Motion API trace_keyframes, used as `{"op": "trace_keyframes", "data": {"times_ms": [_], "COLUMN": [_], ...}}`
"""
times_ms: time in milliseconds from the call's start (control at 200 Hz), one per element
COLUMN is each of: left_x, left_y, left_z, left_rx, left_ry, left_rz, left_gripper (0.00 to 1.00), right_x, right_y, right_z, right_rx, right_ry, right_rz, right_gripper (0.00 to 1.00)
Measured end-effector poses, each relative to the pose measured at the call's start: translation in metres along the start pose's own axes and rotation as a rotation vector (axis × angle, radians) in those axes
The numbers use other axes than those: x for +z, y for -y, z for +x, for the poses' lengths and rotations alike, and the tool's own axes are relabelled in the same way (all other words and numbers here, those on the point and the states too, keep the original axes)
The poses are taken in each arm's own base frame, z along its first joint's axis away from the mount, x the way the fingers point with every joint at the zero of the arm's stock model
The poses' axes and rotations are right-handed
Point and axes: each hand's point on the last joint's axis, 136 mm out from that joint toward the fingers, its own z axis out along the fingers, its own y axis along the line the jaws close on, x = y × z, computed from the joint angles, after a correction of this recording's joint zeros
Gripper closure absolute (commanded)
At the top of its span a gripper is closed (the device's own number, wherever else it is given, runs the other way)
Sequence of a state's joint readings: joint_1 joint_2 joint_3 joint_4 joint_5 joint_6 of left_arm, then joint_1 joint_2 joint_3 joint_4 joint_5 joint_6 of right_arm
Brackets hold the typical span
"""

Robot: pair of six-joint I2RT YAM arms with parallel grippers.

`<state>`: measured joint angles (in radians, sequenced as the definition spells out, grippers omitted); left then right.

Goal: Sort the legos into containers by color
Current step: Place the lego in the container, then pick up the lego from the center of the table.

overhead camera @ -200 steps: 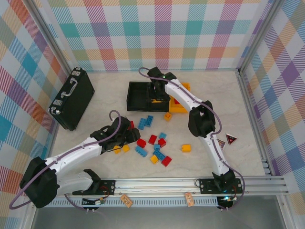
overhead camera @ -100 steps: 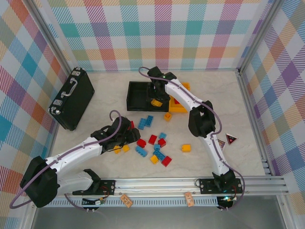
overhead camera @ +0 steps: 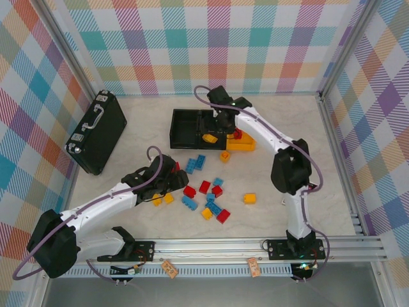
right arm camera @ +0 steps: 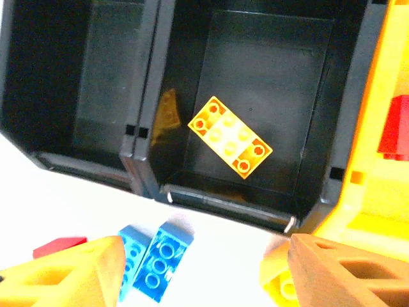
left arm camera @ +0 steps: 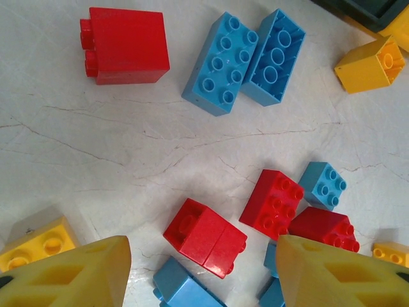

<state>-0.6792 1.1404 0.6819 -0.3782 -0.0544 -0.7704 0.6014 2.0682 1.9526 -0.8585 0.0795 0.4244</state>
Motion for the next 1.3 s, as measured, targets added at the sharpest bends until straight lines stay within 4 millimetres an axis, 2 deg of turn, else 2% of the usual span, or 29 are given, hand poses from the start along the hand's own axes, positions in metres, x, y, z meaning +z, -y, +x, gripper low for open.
{"op": "trace_keyframes", "data": {"times_ms": [150, 285, 475, 610, 770, 975, 1180, 1300], "left_x": [0.002, 0.003, 0.007, 0.02, 0.045, 0.077, 0.1, 0.113], "left_y": [-0.002, -0.002, 0.003, 0.012, 0.024, 0.035, 0.061, 0.067], "left_z": [0.001, 0.001, -0.002, -0.011, -0.026, -0.041, -0.058, -0.062], "left_rx": [0.004, 0.008, 0.023, 0.073, 0.151, 0.219, 0.269, 0.303], "left_ry": [-0.012, -0.015, -0.036, -0.067, -0.108, -0.151, -0.154, -0.162], "left_rz": [-0.014, -0.02, -0.045, -0.084, -0.13, -0.157, -0.127, -0.123], "left_gripper": [0.45, 0.48, 0.48, 0.47, 0.44, 0.41, 0.4, 0.39], "right_x": [-0.02, -0.022, -0.025, -0.036, -0.042, -0.038, -0.036, -0.036], "right_y": [0.005, 0.017, 0.034, 0.042, 0.052, 0.064, 0.069, 0.07], "right_z": [0.02, 0.053, 0.102, 0.125, 0.145, 0.168, 0.177, 0.18], "right_rx": [0.0, 0.009, 0.034, 0.046, 0.065, 0.098, 0.121, 0.128], "right_ry": [0.008, -0.033, -0.09, -0.096, -0.1, -0.131, -0.135, -0.132], "right_rz": [-0.028, -0.03, -0.042, -0.055, -0.051, -0.032, -0.025, -0.026], "right_gripper": [0.33, 0.33, 0.34, 0.34, 0.34, 0.34, 0.34, 0.34]}}
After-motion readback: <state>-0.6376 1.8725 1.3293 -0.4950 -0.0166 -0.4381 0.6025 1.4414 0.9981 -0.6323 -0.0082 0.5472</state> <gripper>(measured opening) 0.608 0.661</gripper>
